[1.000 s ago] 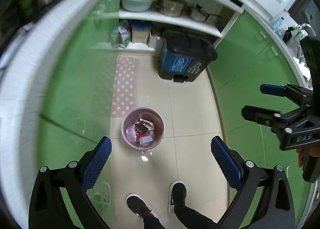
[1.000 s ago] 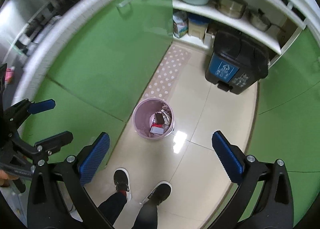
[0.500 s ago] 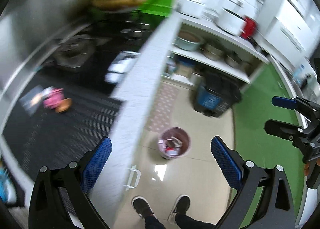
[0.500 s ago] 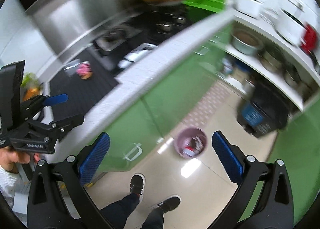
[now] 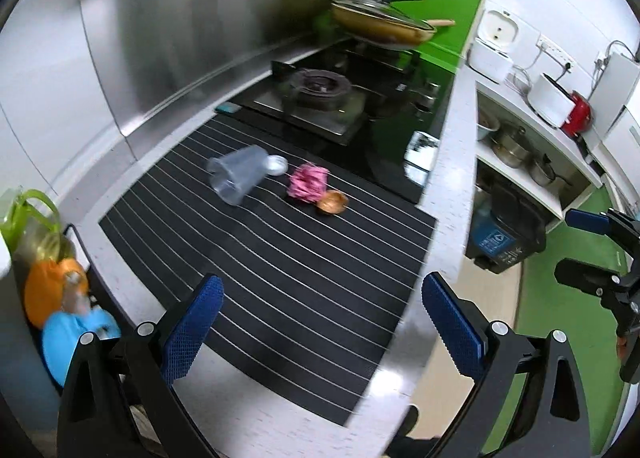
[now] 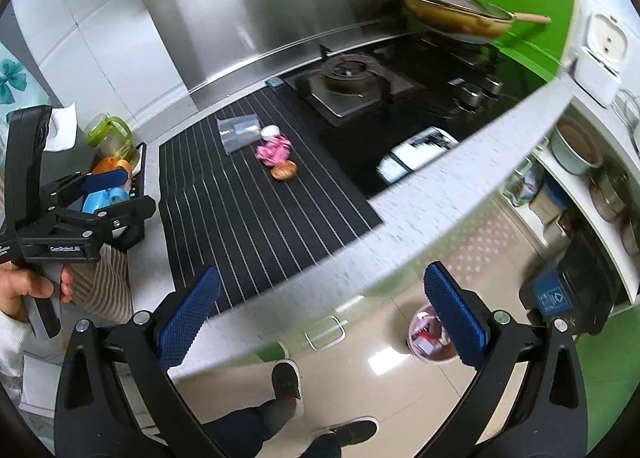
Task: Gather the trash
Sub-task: 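Move both tools back to the mat, then grasp the clear plastic cup by its rim with the left gripper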
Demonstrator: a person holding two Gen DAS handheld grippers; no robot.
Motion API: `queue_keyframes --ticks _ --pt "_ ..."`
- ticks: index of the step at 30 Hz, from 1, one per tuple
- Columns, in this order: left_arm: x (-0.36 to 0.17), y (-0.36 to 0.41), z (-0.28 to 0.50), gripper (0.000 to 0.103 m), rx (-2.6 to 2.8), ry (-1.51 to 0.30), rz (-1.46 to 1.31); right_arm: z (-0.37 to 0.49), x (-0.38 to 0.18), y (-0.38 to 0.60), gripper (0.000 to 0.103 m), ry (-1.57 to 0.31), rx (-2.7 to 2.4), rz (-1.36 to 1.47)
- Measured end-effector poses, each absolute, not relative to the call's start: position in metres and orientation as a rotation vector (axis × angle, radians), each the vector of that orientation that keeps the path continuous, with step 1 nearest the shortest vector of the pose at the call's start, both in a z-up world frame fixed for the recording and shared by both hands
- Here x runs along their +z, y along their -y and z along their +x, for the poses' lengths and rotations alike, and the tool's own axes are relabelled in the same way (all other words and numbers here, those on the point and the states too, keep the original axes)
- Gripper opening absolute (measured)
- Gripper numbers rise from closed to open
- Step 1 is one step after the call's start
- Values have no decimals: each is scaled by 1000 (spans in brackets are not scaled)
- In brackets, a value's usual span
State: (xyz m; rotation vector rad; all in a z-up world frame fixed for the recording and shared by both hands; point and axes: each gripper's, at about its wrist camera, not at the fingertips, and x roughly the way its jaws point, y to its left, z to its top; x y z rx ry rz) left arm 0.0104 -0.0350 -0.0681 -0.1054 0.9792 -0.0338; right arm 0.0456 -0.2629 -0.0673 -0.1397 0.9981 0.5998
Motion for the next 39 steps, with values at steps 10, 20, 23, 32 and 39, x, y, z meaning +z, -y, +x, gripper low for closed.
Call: queue_keyframes --ticks 10,20,23,32,39 --pt "-85 -9 60 96 41 -987 -183 91 -82 200 100 -1019 666 -218" --pt "-125 -41 126 96 160 -1023 -306 148 -119 171 100 -1085 797 -311" --pt "-140 -48 140 96 178 -1035 -336 163 -129 165 100 -1104 815 -329" --pt "-169 -62 163 58 170 -1076 -406 187 -149 149 100 -1140 842 -335" --pt "-170 -63 167 13 139 -1075 -417 194 -154 137 100 -1145 858 -332"
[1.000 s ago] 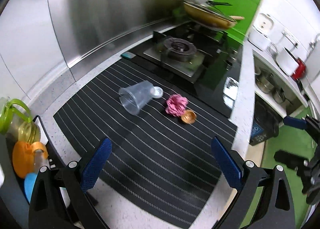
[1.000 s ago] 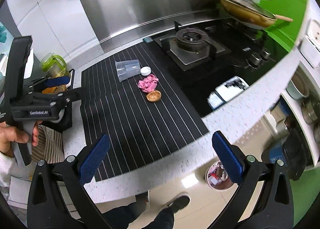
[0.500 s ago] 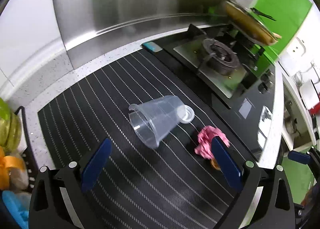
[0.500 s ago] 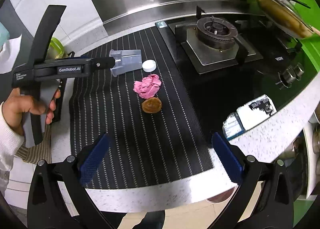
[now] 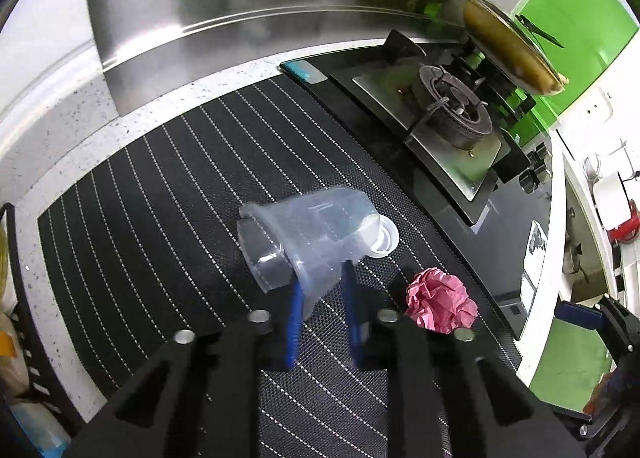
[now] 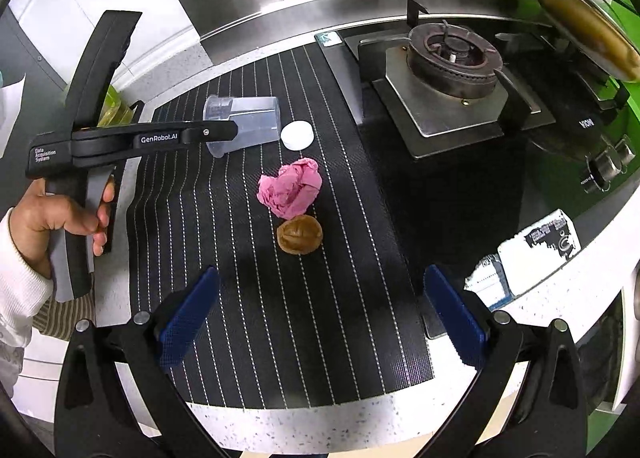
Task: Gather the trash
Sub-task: 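Grasp the clear plastic cup by its rim with the left gripper, then grasp the pink cloth with the right gripper while the left gripper holds the cup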
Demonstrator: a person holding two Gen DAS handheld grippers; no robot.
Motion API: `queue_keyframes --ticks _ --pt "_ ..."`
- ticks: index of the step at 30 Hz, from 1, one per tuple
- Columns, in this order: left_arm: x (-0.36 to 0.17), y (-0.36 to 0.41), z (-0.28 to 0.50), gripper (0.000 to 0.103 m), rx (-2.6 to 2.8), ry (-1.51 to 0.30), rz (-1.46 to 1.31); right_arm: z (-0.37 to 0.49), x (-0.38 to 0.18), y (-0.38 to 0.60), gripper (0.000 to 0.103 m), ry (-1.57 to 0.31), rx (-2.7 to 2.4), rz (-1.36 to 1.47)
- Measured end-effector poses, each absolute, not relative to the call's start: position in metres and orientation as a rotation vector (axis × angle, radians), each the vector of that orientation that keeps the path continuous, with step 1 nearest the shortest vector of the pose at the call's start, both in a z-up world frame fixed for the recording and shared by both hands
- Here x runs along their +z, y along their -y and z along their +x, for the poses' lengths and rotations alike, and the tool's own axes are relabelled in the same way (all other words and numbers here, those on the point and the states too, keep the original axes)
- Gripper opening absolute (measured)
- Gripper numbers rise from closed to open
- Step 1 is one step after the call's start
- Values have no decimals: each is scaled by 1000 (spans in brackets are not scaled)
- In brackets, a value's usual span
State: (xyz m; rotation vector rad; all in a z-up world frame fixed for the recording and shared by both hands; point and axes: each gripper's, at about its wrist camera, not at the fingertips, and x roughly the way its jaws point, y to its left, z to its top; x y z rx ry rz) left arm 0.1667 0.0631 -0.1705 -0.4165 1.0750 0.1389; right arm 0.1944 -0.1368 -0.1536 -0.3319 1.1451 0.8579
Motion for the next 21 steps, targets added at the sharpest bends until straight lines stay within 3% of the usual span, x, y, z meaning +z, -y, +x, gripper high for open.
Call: queue_keyframes --ticks 2,21 --pt "-169 -63 167 5 137 -1073 -411 195 -154 134 100 -1142 861 -336" --pt "-133 -64 125 4 206 -1017 -316 214 -186 69 100 -1139 916 -457"
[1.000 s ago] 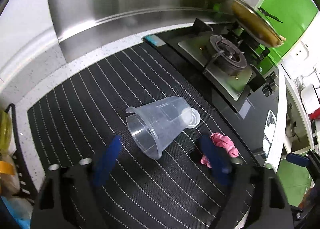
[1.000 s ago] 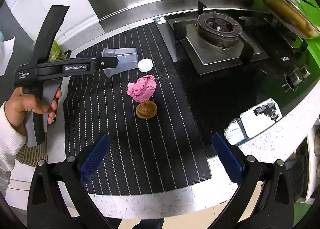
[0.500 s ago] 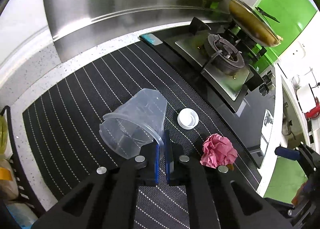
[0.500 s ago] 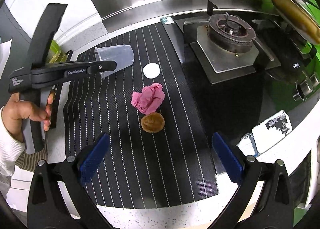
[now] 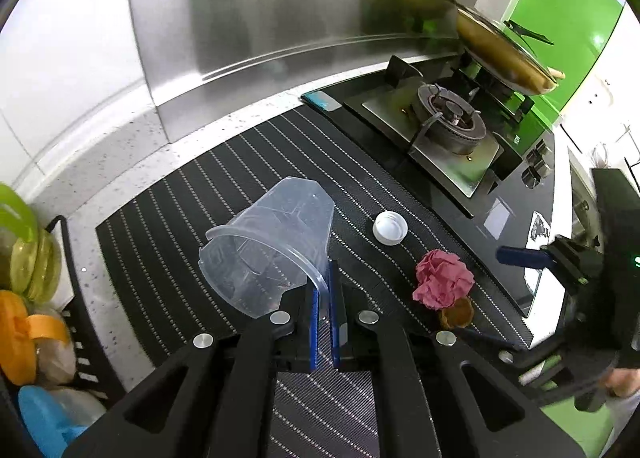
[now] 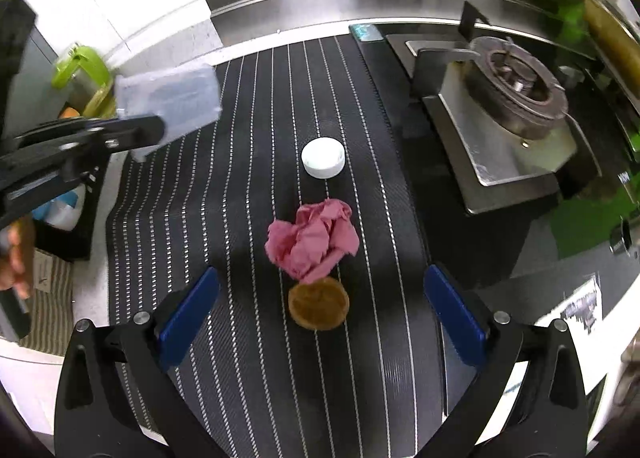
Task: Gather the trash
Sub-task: 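Grasp the pink cloth with the right gripper while the left gripper holds the cup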
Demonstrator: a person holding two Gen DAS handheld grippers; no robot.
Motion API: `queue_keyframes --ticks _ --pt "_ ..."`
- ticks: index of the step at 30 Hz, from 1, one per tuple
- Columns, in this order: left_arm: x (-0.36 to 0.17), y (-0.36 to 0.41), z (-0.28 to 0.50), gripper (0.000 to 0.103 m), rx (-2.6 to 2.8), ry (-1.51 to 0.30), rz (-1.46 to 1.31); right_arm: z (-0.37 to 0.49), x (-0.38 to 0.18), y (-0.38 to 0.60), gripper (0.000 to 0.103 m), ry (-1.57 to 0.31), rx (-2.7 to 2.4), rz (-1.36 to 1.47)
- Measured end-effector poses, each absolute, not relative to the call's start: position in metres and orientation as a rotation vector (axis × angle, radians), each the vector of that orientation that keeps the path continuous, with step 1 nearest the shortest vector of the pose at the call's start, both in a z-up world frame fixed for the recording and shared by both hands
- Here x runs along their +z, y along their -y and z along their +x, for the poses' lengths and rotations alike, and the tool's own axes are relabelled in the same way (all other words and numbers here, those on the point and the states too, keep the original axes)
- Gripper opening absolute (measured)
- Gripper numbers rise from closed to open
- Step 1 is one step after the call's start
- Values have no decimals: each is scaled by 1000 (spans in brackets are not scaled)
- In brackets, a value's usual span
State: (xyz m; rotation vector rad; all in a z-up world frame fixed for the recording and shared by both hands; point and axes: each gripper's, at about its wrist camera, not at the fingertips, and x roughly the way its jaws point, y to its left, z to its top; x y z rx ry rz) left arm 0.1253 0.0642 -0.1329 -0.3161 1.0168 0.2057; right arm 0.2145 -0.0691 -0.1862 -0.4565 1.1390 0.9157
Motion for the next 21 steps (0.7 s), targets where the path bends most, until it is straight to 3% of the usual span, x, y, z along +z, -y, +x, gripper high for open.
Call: queue_keyframes --ticks 3,4,8,10,11,13,21 --pt "-133 -67 120 4 214 -1015 -325 218 -195 61 97 -1140 921 -478" --pt "-133 -68 119 4 216 -1014 -327 219 -197 58 85 -1141 925 -480" --pt "-135 -69 114 4 223 -1017 -335 222 -208 49 67 -1166 933 -506" --pt "-135 -69 113 4 224 -1018 -334 221 -209 48 48 -1164 938 -512" --pt "-134 -69 112 4 224 -1018 -335 221 -209 47 44 -1161 941 -514" --pt "-132 -67 111 4 222 -1015 -331 220 -205 48 40 -1150 943 -509" --pt "-99 -42 99 4 138 -988 -266 198 -139 81 39 -1061 887 -405"
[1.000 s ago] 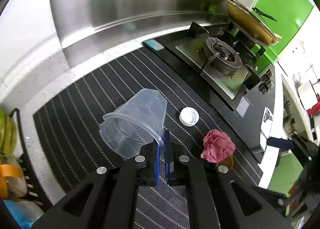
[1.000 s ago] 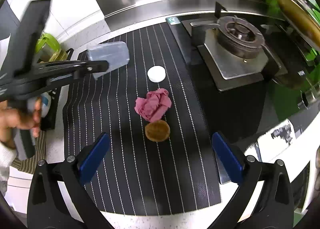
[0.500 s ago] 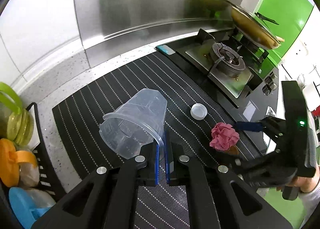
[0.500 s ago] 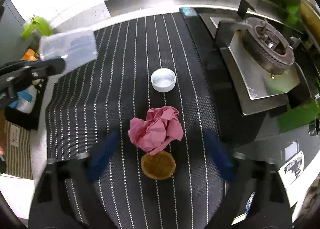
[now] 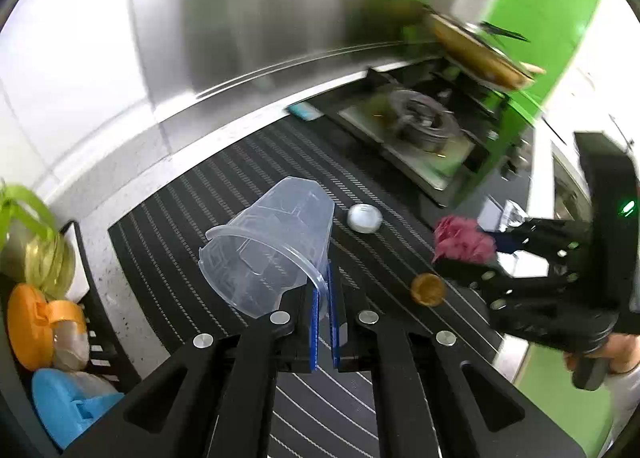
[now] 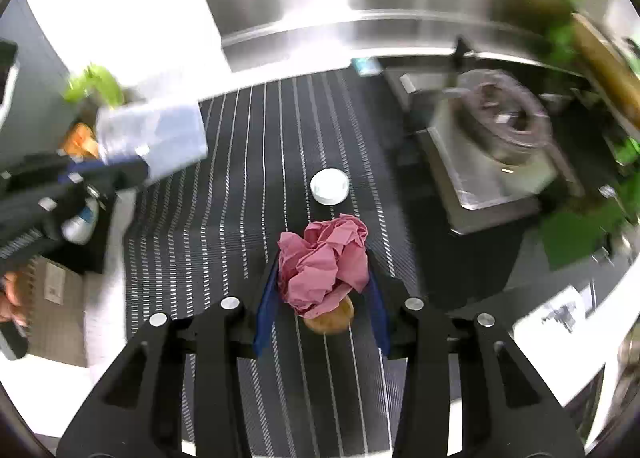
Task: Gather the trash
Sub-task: 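Grasp the pink cloth with the right gripper while the left gripper holds the cup, then carry cup and cloth to the wastebasket and open the left gripper over it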
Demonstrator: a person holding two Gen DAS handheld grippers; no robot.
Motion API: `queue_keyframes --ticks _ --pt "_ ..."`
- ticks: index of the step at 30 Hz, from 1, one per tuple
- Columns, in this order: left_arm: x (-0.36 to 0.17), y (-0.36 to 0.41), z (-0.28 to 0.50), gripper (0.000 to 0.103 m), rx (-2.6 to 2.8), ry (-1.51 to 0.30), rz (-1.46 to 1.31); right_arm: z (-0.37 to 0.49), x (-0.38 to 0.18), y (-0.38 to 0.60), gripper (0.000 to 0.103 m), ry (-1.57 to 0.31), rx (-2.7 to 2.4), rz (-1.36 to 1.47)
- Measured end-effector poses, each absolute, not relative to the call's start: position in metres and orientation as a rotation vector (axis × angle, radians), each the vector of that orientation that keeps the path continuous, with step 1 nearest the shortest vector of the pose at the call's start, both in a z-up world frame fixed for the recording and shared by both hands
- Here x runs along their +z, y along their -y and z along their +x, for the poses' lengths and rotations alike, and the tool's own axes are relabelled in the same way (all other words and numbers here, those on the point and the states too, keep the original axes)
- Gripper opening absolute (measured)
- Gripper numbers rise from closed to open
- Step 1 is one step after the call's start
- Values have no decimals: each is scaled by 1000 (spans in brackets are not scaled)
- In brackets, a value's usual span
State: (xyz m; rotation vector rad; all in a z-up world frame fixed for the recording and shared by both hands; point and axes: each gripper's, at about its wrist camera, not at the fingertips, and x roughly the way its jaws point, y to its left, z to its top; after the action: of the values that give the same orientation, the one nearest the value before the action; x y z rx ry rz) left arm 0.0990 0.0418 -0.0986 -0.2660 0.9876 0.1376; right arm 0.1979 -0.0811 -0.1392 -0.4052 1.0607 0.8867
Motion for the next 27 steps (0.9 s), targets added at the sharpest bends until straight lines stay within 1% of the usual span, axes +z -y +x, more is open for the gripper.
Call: queue_keyframes --ticks 5,9,13,20,27 --pt "-75 3 88 4 -26 -973 -166 163 -93 143 39 -1024 744 -298" --pt "-62 49 80 4 -181 -965 -72 129 -76 205 39 -1009 604 -219" --pt "-54 103 70 4 -335 -956 10 91 -69 269 40 -1005 448 -139" --pt "-59 208 50 4 -551 -956 104 32 -77 383 40 -1007 220 -14" --pt "-99 306 44 5 -633 -998 140 8 -112 479 40 -1029 110 46"
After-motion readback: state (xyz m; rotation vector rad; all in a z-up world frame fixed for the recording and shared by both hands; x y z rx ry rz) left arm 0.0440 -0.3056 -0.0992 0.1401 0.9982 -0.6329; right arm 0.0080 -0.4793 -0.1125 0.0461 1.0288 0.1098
